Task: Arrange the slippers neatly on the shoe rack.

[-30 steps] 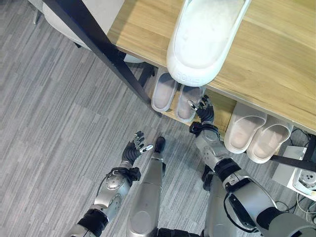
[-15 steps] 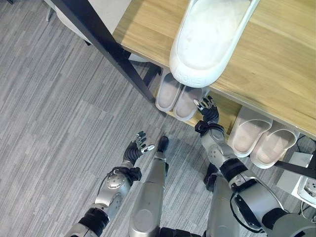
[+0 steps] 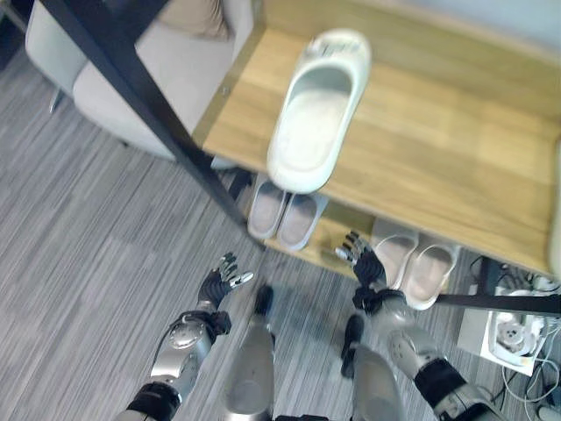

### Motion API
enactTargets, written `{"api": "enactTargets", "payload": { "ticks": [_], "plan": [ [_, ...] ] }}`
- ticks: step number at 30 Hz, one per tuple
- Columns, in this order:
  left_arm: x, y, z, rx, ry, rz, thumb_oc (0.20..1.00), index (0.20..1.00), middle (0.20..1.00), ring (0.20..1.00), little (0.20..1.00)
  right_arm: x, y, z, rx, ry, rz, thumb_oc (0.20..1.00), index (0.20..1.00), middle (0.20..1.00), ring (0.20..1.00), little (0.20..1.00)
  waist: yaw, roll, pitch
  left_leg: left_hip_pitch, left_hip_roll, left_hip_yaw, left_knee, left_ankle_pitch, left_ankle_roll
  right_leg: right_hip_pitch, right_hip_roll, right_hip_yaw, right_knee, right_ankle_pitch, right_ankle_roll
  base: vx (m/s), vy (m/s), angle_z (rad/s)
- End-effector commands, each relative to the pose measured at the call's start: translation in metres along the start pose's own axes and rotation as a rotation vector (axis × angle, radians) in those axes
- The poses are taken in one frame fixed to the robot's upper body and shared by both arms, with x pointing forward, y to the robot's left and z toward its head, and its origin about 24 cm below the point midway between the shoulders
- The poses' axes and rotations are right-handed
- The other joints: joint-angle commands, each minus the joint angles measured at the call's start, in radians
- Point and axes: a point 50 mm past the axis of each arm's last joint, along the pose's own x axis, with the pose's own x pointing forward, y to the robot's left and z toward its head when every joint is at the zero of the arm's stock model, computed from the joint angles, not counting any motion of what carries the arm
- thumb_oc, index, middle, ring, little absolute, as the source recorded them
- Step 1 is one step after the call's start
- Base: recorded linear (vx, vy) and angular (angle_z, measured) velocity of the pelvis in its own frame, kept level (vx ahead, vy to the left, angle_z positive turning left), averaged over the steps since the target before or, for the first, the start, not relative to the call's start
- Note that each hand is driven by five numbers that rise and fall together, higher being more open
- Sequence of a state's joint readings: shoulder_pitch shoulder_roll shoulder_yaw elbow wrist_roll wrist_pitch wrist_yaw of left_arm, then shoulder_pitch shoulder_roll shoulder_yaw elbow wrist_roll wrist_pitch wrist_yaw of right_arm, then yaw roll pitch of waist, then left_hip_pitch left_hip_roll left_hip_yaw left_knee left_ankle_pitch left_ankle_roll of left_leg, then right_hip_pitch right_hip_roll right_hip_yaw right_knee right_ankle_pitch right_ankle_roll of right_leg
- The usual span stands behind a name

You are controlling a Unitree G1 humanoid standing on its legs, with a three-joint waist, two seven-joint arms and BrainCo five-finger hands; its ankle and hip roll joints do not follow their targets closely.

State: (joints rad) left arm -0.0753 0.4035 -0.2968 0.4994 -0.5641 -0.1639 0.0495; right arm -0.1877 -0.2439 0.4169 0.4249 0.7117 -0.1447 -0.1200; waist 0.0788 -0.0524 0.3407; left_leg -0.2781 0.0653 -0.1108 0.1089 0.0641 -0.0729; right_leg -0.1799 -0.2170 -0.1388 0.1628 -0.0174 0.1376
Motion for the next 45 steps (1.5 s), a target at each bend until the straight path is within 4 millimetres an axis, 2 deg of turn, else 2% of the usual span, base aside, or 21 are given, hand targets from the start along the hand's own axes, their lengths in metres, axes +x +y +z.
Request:
{"api": "enactTargets", "payload": {
  "ticks": [1,5,6,9,10,11,16,20,22,23,25,27,28,29,33,34,36,37,41,43,45],
  "plan": [
    [0.006,-0.008,0.019,0.140,-0.084,-0.090,1.000,1.000,1.000,1.000,1.000,0.001,0.003,0.017,-0.068,-0.058,0.128,1.000,1.000,1.000,1.000,1.000,-0.004,0.007,-0.043,0.083,0.027,0.043,-0.078,-0.063,-0.004,0.078,-0.017,-0.008,-0.078,0.009,0.033,0.14,-0.001,-0.19],
    [0.007,-0.021,0.025,0.259,-0.112,-0.180,1.000,1.000,1.000,1.000,1.000,-0.020,-0.009,0.008,-0.183,-0.033,0.162,1.000,1.000,1.000,1.000,1.000,-0.044,0.016,-0.096,0.161,0.025,0.076,-0.169,-0.036,-0.008,0.121,-0.017,0.002,-0.144,0.041,0.044,0.10,0.001,-0.27],
    [0.004,-0.032,0.025,0.321,-0.127,-0.262,1.000,1.000,1.000,1.000,1.000,-0.039,-0.016,0.007,-0.263,-0.031,0.209,1.000,1.000,1.000,1.000,1.000,-0.069,0.024,-0.129,0.191,0.024,0.099,-0.196,-0.036,-0.008,0.135,-0.015,0.008,-0.174,0.052,0.049,0.09,-0.017,-0.33],
    [-0.001,-0.054,0.022,0.408,-0.133,-0.394,1.000,1.000,1.000,1.000,1.000,-0.063,-0.022,0.005,-0.405,-0.022,0.248,1.000,1.000,1.000,1.000,1.000,-0.108,0.033,-0.162,0.215,0.021,0.128,-0.196,-0.050,-0.011,0.157,-0.011,0.021,-0.219,0.069,0.059,0.06,-0.035,-0.17],
    [-0.004,-0.069,0.022,0.423,-0.148,-0.471,1.000,1.000,1.000,1.000,1.000,-0.075,-0.028,0.000,-0.472,-0.005,0.236,1.000,1.000,1.000,1.000,1.000,-0.132,0.041,-0.179,0.228,0.023,0.152,-0.196,-0.061,-0.014,0.165,-0.009,0.035,-0.244,0.078,0.064,0.03,-0.019,-0.42],
    [-0.004,-0.069,0.022,0.423,-0.147,-0.472,1.000,1.000,1.000,1.000,1.000,-0.075,-0.029,0.000,-0.472,-0.005,0.235,1.000,1.000,1.000,1.000,1.000,-0.130,0.041,-0.183,0.224,0.022,0.153,-0.196,-0.058,-0.013,0.159,-0.009,0.037,-0.245,0.081,0.064,0.01,-0.034,-0.50],
    [-0.008,-0.111,0.031,0.475,-0.207,-0.655,1.000,1.000,1.000,1.000,1.000,-0.090,-0.056,-0.018,-0.487,0.062,0.067,1.000,1.000,1.000,1.000,1.000,-0.204,0.057,-0.211,0.241,0.032,0.205,-0.196,-0.072,-0.013,0.134,-0.002,0.089,-0.250,0.088,0.074,0.00,-0.004,-0.39],
    [-0.014,-0.146,0.064,0.548,-0.362,-0.813,1.000,1.000,1.000,1.000,1.000,-0.095,-0.076,-0.023,-0.459,0.087,-0.054,1.000,1.000,1.000,1.000,1.000,-0.239,0.065,-0.217,0.250,0.037,0.224,-0.196,-0.079,-0.013,0.125,0.005,0.111,-0.250,0.089,0.078,-0.01,-0.010,-0.33],
    [-0.023,-0.163,0.091,0.558,-0.476,-0.904,1.000,1.000,1.000,1.000,1.000,-0.097,-0.084,-0.024,-0.457,0.099,-0.095,1.000,1.000,1.000,1.000,1.000,-0.250,0.067,-0.218,0.253,0.038,0.227,-0.196,-0.082,-0.012,0.123,0.007,0.118,-0.250,0.089,0.081,-0.02,-0.021,-0.14],
    [-0.036,-0.174,0.114,0.530,-0.575,-0.992,1.000,1.000,1.000,1.000,1.000,-0.098,-0.088,-0.027,-0.465,0.114,-0.108,1.000,1.000,1.000,1.000,1.000,-0.255,0.067,-0.221,0.254,0.039,0.229,-0.196,-0.083,-0.012,0.122,0.008,0.121,-0.250,0.089,0.084,-0.03,-0.029,-0.07],
    [-0.044,-0.180,0.127,0.505,-0.630,-1.042,1.000,1.000,1.000,1.000,1.000,-0.098,-0.088,-0.029,-0.462,0.121,-0.107,1.000,1.000,1.000,1.000,1.000,-0.256,0.066,-0.221,0.255,0.040,0.230,-0.196,-0.082,-0.012,0.122,0.009,0.121,-0.250,0.090,0.085,0.00,0.000,0.00],
    [-0.068,-0.192,0.164,0.314,-0.762,-1.160,1.000,1.000,1.000,1.000,1.000,-0.098,-0.083,-0.036,-0.451,0.142,-0.078,1.000,1.000,1.000,1.000,1.000,-0.253,0.065,-0.228,0.261,0.042,0.230,-0.196,-0.081,-0.013,0.127,0.011,0.122,-0.250,0.089,0.084,0.00,0.000,0.00],
    [-0.069,-0.192,0.164,0.314,-0.762,-1.160,1.000,1.000,1.000,1.000,1.000,-0.098,-0.083,-0.036,-0.451,0.142,-0.077,1.000,1.000,1.000,1.000,1.000,-0.253,0.065,-0.226,0.262,0.042,0.231,-0.196,-0.081,-0.013,0.127,0.011,0.123,-0.250,0.089,0.084,0.00,0.000,0.00],
    [-0.077,-0.191,0.182,0.237,-0.839,-1.169,1.000,1.000,1.000,1.000,1.000,-0.098,-0.079,-0.038,-0.435,0.143,-0.065,1.000,1.000,1.000,1.000,1.000,-0.249,0.064,-0.229,0.264,0.042,0.227,-0.196,-0.080,-0.014,0.131,0.011,0.120,-0.250,0.087,0.083,0.00,0.000,0.00],
    [-0.087,-0.180,0.210,0.144,-0.977,-1.097,1.000,1.000,1.000,1.000,1.000,-0.100,-0.074,-0.042,-0.405,0.143,-0.055,1.000,1.000,1.000,1.000,1.000,-0.239,0.063,-0.233,0.266,0.040,0.217,-0.196,-0.078,-0.015,0.140,0.011,0.112,-0.250,0.083,0.081,0.00,-0.011,0.01],
    [-0.094,-0.165,0.236,0.164,-1.143,-0.972,1.000,1.000,1.000,1.000,1.000,-0.101,-0.072,-0.043,-0.366,0.136,-0.059,1.000,1.000,1.000,1.000,1.000,-0.227,0.061,-0.239,0.264,0.039,0.213,-0.196,-0.076,-0.017,0.145,0.010,0.104,-0.250,0.080,0.079,0.01,-0.041,0.02],
    [-0.094,-0.159,0.244,0.177,-1.199,-0.892,1.000,1.000,1.000,1.000,1.000,-0.102,-0.071,-0.044,-0.350,0.132,-0.059,1.000,1.000,1.000,1.000,1.000,-0.224,0.060,-0.239,0.265,0.038,0.209,-0.196,-0.076,-0.018,0.148,0.010,0.100,-0.250,0.079,0.078,0.02,-0.033,0.01],
    [-0.093,-0.142,0.262,0.257,-1.327,-0.681,1.000,1.000,1.000,1.000,1.000,-0.103,-0.070,-0.046,-0.324,0.130,-0.056,1.000,1.000,1.000,1.000,1.000,-0.211,0.058,-0.243,0.264,0.038,0.203,-0.196,-0.073,-0.021,0.153,0.010,0.094,-0.250,0.077,0.077,0.02,-0.025,0.04],
    [-0.090,-0.126,0.274,0.347,-1.429,-0.455,1.000,1.000,1.000,1.000,1.000,-0.105,-0.070,-0.049,-0.308,0.135,-0.055,1.000,1.000,1.000,1.000,1.000,-0.205,0.058,-0.244,0.264,0.037,0.197,-0.196,-0.071,-0.025,0.160,0.008,0.087,-0.250,0.074,0.075,0.02,-0.017,0.11],
    [-0.087,-0.101,0.290,0.607,-1.562,-0.059,1.000,1.000,1.000,1.000,1.000,-0.111,-0.071,-0.052,-0.315,0.142,-0.052,1.000,1.000,1.000,1.000,1.000,-0.198,0.060,-0.250,0.264,0.036,0.191,-0.196,-0.070,-0.030,0.167,0.008,0.078,-0.250,0.072,0.073,0.04,-0.019,0.12],
    [-0.085,-0.098,0.293,0.678,-1.585,0.020,1.000,1.000,1.000,1.000,1.000,-0.112,-0.071,-0.052,-0.317,0.143,-0.052,1.000,1.000,1.000,1.000,1.000,-0.198,0.061,-0.251,0.265,0.036,0.190,-0.196,-0.071,-0.031,0.168,0.008,0.077,-0.250,0.071,0.072,0.02,-0.003,0.01]
  ]
}}
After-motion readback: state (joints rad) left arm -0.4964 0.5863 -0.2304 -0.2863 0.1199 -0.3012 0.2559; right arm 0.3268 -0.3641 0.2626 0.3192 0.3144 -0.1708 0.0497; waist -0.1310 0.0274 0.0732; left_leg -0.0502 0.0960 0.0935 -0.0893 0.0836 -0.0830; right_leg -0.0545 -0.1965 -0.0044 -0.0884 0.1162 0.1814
